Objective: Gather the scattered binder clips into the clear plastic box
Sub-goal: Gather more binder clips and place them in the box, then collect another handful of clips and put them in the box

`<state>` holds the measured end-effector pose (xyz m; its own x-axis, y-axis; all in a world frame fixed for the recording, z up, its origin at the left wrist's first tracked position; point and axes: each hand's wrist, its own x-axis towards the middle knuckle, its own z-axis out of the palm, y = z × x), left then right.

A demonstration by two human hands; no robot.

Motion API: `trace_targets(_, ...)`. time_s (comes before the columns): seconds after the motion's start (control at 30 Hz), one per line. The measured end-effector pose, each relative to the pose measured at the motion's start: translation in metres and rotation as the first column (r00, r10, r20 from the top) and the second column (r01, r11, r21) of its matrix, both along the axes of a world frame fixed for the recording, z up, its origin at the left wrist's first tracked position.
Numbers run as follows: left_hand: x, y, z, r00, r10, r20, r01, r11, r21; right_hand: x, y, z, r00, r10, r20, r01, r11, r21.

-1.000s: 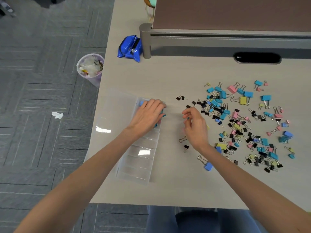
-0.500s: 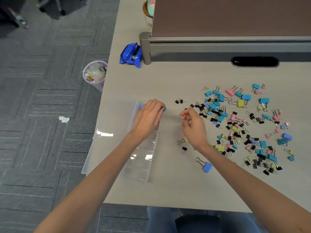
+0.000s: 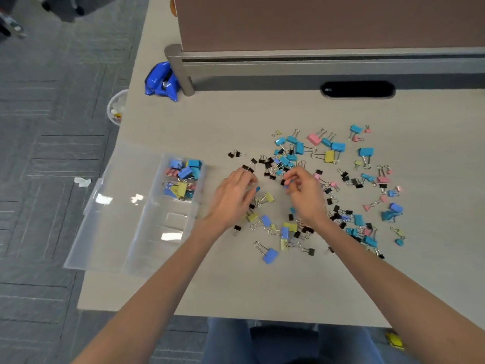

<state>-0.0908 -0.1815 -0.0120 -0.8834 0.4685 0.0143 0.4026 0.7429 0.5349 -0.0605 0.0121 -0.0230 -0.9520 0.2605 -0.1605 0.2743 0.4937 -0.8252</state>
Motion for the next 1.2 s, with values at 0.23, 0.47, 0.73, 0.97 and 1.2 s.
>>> trace_targets(0.23,0.036,-0.017,-0.01,0.996,-0.008,0.092,0.012,0.999,-0.041,0.027,0.027,-0.004,0.999,0.011,0.039,-0.014,0.998,0.063)
trace_targets(0.47,0.069,-0.011,-0.005,0.984,-0.175,0.041,0.179,0.978,-0.11,0.051,0.021,-0.003,0.995,0.096,0.034,-0.099,0.985,0.141)
trace_targets(0.73,0.105,-0.004,-0.015,0.92,-0.387,0.065,0.392,0.905,-0.164,0.081,0.026,-0.003,0.921,0.386,-0.046,-0.337,0.853,0.397)
trace_targets(0.97,0.121,-0.004,-0.026,0.905,-0.423,0.047,0.421,0.873,-0.246,0.096,0.019,-0.005,0.768,0.634,0.087,-0.583,0.637,0.504)
trace_targets(1.2,0.125,-0.001,-0.026,0.916,-0.4,-0.042,0.379,0.894,-0.239,0.101,0.017,-0.004,0.779,0.611,0.138,-0.567,0.595,0.569)
